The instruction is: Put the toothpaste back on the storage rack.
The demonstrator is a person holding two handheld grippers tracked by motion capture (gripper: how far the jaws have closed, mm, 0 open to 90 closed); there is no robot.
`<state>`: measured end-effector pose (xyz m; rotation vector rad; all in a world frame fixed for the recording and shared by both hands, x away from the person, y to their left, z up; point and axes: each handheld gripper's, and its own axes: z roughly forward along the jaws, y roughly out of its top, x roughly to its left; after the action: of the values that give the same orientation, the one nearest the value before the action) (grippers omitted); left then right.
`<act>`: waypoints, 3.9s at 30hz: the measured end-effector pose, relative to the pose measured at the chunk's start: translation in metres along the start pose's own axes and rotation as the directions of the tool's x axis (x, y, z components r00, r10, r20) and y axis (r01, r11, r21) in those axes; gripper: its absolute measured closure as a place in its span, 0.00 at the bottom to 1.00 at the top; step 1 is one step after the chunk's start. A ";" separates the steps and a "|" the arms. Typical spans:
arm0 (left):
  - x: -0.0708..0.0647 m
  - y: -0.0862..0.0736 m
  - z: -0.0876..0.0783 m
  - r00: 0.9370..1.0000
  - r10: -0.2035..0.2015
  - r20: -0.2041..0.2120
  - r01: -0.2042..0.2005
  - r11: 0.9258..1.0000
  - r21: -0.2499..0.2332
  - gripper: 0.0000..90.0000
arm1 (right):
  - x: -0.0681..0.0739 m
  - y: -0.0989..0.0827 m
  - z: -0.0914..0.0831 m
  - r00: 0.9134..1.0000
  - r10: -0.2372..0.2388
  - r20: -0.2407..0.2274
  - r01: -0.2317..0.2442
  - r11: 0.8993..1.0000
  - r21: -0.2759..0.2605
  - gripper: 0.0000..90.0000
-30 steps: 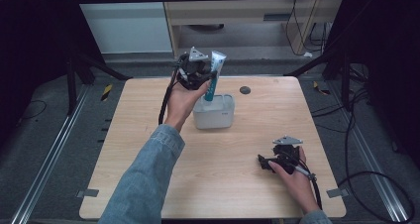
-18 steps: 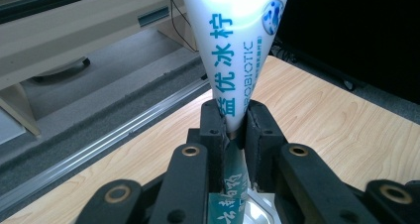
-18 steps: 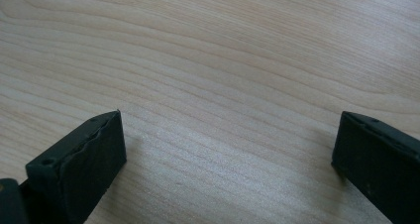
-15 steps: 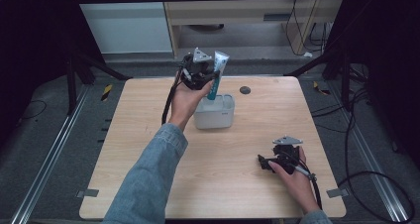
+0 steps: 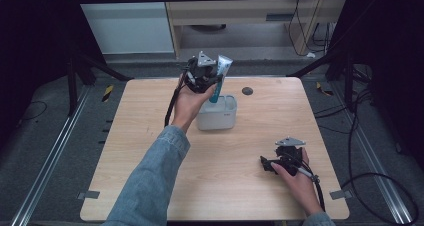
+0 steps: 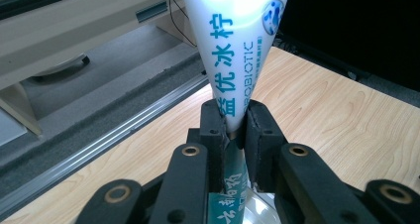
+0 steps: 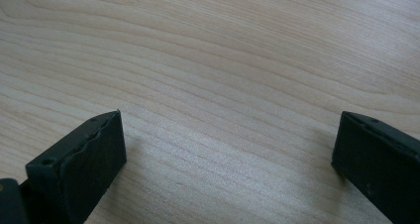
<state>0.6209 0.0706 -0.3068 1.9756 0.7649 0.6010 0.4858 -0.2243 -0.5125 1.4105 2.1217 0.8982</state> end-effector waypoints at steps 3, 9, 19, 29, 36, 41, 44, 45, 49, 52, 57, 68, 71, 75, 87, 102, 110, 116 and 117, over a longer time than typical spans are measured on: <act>0.000 -0.001 0.001 1.000 0.005 -0.004 -0.005 1.000 0.007 0.88 | 0.000 0.000 0.000 1.000 0.000 0.000 0.000 1.000 0.000 0.00; 0.000 -0.003 0.002 1.000 0.003 -0.004 -0.003 1.000 0.010 0.88 | 0.000 0.000 0.000 1.000 -0.001 0.000 0.001 1.000 0.000 0.00; 0.000 -0.009 0.006 1.000 -0.003 0.000 0.003 1.000 0.014 0.88 | 0.000 0.000 0.000 1.000 -0.003 0.001 0.003 1.000 -0.001 0.00; 0.002 -0.021 0.010 1.000 -0.017 0.003 0.017 0.999 0.027 0.88 | 0.000 0.000 0.000 1.000 -0.003 0.000 0.003 1.000 -0.002 0.01; 0.002 -0.025 0.010 1.000 -0.008 0.002 0.008 0.999 0.038 0.88 | 0.000 0.000 0.000 1.000 -0.005 0.000 0.005 1.000 -0.004 0.01; 0.002 -0.031 0.013 1.000 0.000 0.003 0.000 0.998 0.055 0.88 | 0.000 0.000 0.000 1.000 0.000 -0.003 0.000 1.000 -0.003 0.00; 0.002 -0.035 0.016 1.000 -0.010 0.008 0.009 0.998 0.059 0.88 | 0.000 0.000 0.000 1.000 -0.003 -0.001 0.003 1.000 -0.004 0.01; 0.002 -0.037 0.018 1.000 -0.008 0.007 0.007 0.998 0.066 0.88 | 0.000 0.000 0.000 1.000 0.002 -0.003 -0.002 1.000 -0.003 0.00; 0.003 -0.041 0.018 1.000 -0.006 0.002 0.006 0.998 0.064 0.88 | 0.000 0.000 0.000 1.000 0.000 -0.002 0.000 1.000 -0.004 0.00; 0.006 -0.043 0.016 1.000 -0.010 -0.005 0.011 0.998 0.067 0.88 | 0.000 0.000 0.000 1.000 -0.001 -0.002 0.000 1.000 -0.004 0.00; 0.009 -0.048 0.015 1.000 -0.013 -0.004 0.014 0.997 0.075 0.88 | 0.000 0.000 0.000 1.000 0.004 -0.003 -0.004 1.000 -0.002 0.00; 0.006 -0.054 0.020 1.000 -0.014 0.005 0.013 0.996 0.089 0.88 | 0.000 0.000 0.000 1.000 0.001 -0.002 -0.001 1.000 -0.003 0.01; 0.005 -0.054 0.022 1.000 -0.011 0.009 0.010 0.995 0.095 0.88 | 0.000 0.000 0.000 1.000 0.001 -0.002 -0.001 1.000 -0.003 0.00; 0.004 -0.056 0.024 1.000 -0.011 0.012 0.010 0.995 0.100 0.88 | 0.000 0.000 0.000 1.000 0.001 -0.002 -0.001 1.000 -0.003 0.00; 0.002 -0.057 0.027 1.000 -0.014 0.016 0.012 0.994 0.111 0.88 | 0.000 0.000 0.000 1.000 0.000 -0.002 0.000 1.000 -0.003 0.00; 0.003 -0.059 0.032 1.000 -0.022 0.016 0.019 0.990 0.138 0.88 | 0.000 0.000 0.000 1.000 0.000 -0.001 0.000 1.000 -0.002 0.00; 0.001 -0.062 0.039 0.999 -0.033 0.021 0.029 0.985 0.172 0.88 | 0.000 0.000 0.000 1.000 0.000 -0.001 0.000 1.000 -0.002 0.00; 0.001 -0.063 0.040 0.999 -0.036 0.023 0.031 0.982 0.185 0.88 | 0.000 0.000 0.000 1.000 -0.001 -0.001 0.001 1.000 -0.001 0.00; 0.001 -0.063 0.040 0.999 -0.037 0.022 0.032 0.982 0.186 0.88 | 0.000 0.000 0.000 1.000 -0.001 -0.001 0.001 1.000 -0.001 0.00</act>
<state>0.6309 0.0732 -0.3804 2.1315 0.8641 0.4981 0.4858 -0.2242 -0.5125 1.4085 2.1220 0.8998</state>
